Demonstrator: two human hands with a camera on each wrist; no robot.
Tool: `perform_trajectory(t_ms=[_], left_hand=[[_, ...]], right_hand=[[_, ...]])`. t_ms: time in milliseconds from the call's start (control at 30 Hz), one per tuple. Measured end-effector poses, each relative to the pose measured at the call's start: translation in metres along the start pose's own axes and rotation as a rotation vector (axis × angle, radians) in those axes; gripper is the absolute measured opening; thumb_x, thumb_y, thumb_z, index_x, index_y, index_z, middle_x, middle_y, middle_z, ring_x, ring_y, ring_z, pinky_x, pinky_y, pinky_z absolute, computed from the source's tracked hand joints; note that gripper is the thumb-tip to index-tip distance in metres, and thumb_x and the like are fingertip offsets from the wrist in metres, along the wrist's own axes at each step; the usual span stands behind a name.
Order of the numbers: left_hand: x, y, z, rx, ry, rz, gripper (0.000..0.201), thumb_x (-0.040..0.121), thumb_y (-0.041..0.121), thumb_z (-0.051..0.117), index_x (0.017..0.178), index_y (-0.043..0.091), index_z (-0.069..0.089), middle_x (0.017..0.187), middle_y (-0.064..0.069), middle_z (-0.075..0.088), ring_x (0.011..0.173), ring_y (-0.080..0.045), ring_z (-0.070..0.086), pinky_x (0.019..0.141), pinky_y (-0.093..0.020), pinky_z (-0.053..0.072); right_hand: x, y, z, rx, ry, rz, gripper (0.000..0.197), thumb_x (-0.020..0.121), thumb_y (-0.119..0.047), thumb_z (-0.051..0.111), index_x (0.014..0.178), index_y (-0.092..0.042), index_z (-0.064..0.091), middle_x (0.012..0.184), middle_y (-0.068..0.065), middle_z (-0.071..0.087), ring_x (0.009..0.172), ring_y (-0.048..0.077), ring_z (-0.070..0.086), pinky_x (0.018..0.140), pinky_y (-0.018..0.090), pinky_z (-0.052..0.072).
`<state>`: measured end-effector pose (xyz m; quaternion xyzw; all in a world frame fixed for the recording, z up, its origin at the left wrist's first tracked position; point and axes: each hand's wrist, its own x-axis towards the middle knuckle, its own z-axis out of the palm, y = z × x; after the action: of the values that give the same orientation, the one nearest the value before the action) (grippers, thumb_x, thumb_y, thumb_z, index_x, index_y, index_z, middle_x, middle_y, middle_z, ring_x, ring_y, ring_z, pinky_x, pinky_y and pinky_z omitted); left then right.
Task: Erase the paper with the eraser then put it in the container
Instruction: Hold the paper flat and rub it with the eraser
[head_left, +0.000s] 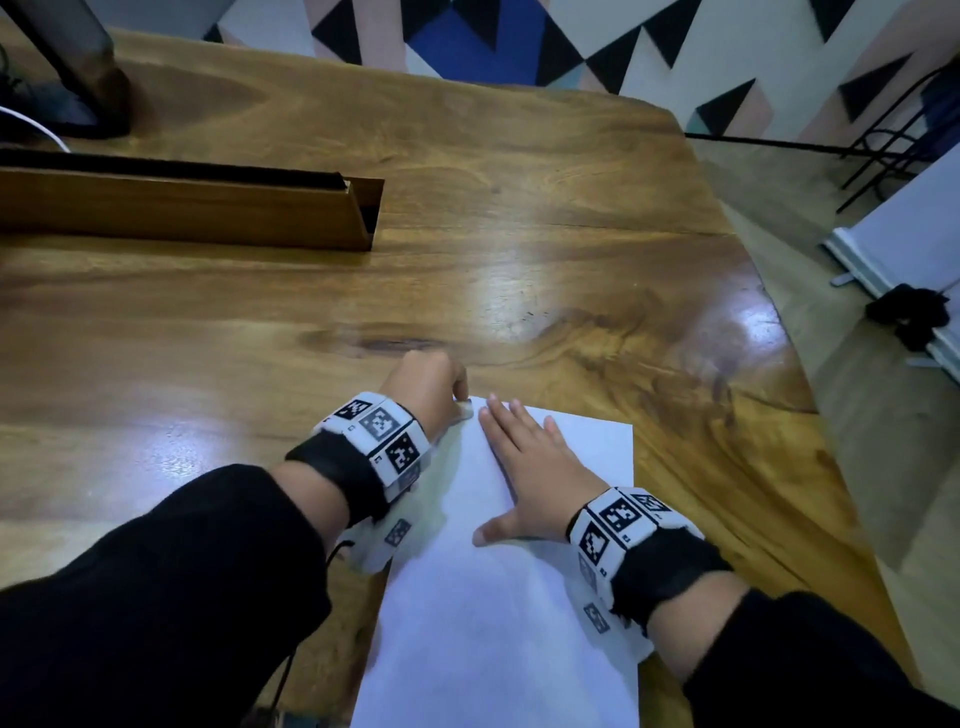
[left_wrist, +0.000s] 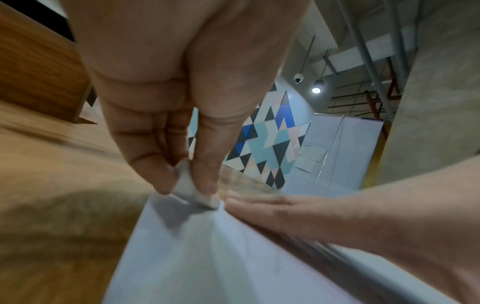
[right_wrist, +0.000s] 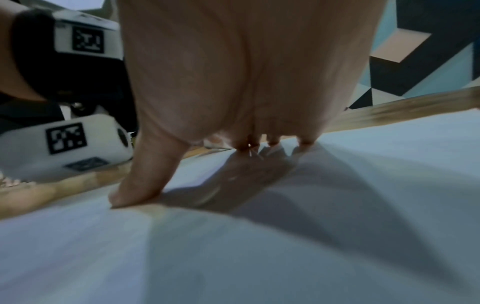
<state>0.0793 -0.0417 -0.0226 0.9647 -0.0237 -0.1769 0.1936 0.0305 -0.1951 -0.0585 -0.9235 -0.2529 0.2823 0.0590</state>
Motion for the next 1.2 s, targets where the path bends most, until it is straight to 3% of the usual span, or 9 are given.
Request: perform_trajectory(t_ms=[100,200,367,500,567,733,900,1067,1200], left_hand=[[-0.013,-0.004,0.008,0.057,-0.079,0.013,0.013,0.079,0.018,0.063,0.088,0.011,0.069,0.096,-0.010,0.071,0.095,-0.026,0.063,0.073,-0.022,0.041],[-0.023,-0.006,0.007,0.105,-0.257,-0.006,0.013,0.075,0.021,0.071,0.087,0.015,0.071,0.092,-0.004,0.068,0.090,-0.021,0.063,0.070,-0.021,0.040],[-0.004,0.001,0.001,0.036,-0.063,0.015,0.018,0.075,0.027,0.071,0.084,0.012,0.071,0.090,-0.006,0.072,0.086,-0.021,0.062,0.072,-0.021,0.043],[-0.020,-0.007,0.011,0.030,-0.133,0.016,0.012,0.074,0.021,0.072,0.079,0.010,0.069,0.059,0.009,0.052,0.071,-0.017,0.054,0.050,-0.016,0.033],[-0.022,-0.010,0.009,-0.007,-0.170,0.004,0.014,0.071,0.022,0.074,0.078,0.011,0.070,0.057,0.010,0.052,0.064,-0.013,0.052,0.051,-0.015,0.036],[-0.007,-0.004,0.006,-0.035,0.020,0.031,0.012,0.073,0.022,0.072,0.076,0.010,0.070,0.065,0.002,0.058,0.068,-0.015,0.052,0.061,-0.021,0.038],[-0.022,-0.008,0.007,0.077,-0.352,0.029,0.014,0.070,0.020,0.076,0.079,0.010,0.071,0.059,0.005,0.059,0.057,-0.014,0.052,0.054,-0.021,0.042],[-0.008,0.000,0.003,0.038,-0.018,0.049,0.012,0.078,0.013,0.065,0.087,0.007,0.068,0.086,-0.008,0.068,0.083,-0.024,0.059,0.067,-0.022,0.040],[-0.036,-0.012,0.015,0.095,-0.264,0.116,0.012,0.077,0.020,0.068,0.082,0.009,0.068,0.064,0.007,0.053,0.061,-0.009,0.047,0.050,-0.008,0.031]], right_hand=[[0.001,0.001,0.002,0.003,0.002,0.001,0.128,0.071,-0.065,0.068,0.150,-0.014,-0.019,0.156,-0.003,-0.030,0.144,0.017,-0.024,0.116,0.042,-0.011],[0.001,0.002,0.003,0.000,0.020,0.000,0.128,0.070,-0.066,0.068,0.150,-0.014,-0.019,0.156,-0.003,-0.030,0.145,0.017,-0.024,0.117,0.042,-0.011],[0.001,0.002,0.004,-0.003,0.028,-0.004,0.129,0.070,-0.067,0.067,0.150,-0.015,-0.020,0.156,-0.004,-0.030,0.144,0.016,-0.025,0.116,0.041,-0.012],[0.001,0.002,0.004,0.018,0.027,-0.007,0.129,0.069,-0.066,0.069,0.150,-0.016,-0.018,0.156,-0.004,-0.030,0.144,0.017,-0.025,0.117,0.041,-0.011],[0.001,0.002,0.003,0.019,0.028,-0.008,0.129,0.069,-0.065,0.070,0.150,-0.018,-0.018,0.156,-0.004,-0.030,0.144,0.017,-0.025,0.117,0.042,-0.011],[0.002,0.000,0.003,0.006,0.014,0.006,0.129,0.069,-0.065,0.070,0.150,-0.019,-0.019,0.156,-0.003,-0.030,0.144,0.017,-0.025,0.116,0.043,-0.011],[0.003,0.001,0.004,0.007,0.015,0.009,0.130,0.068,-0.065,0.070,0.150,-0.018,-0.019,0.156,-0.003,-0.030,0.144,0.017,-0.024,0.117,0.044,-0.011],[0.001,0.001,0.005,0.004,0.016,0.002,0.129,0.069,-0.066,0.069,0.150,-0.018,-0.020,0.155,-0.004,-0.032,0.144,0.017,-0.026,0.116,0.043,-0.012],[0.002,0.001,0.005,0.006,0.022,0.005,0.130,0.068,-0.066,0.070,0.150,-0.018,-0.019,0.156,-0.003,-0.031,0.144,0.017,-0.024,0.117,0.044,-0.010]])
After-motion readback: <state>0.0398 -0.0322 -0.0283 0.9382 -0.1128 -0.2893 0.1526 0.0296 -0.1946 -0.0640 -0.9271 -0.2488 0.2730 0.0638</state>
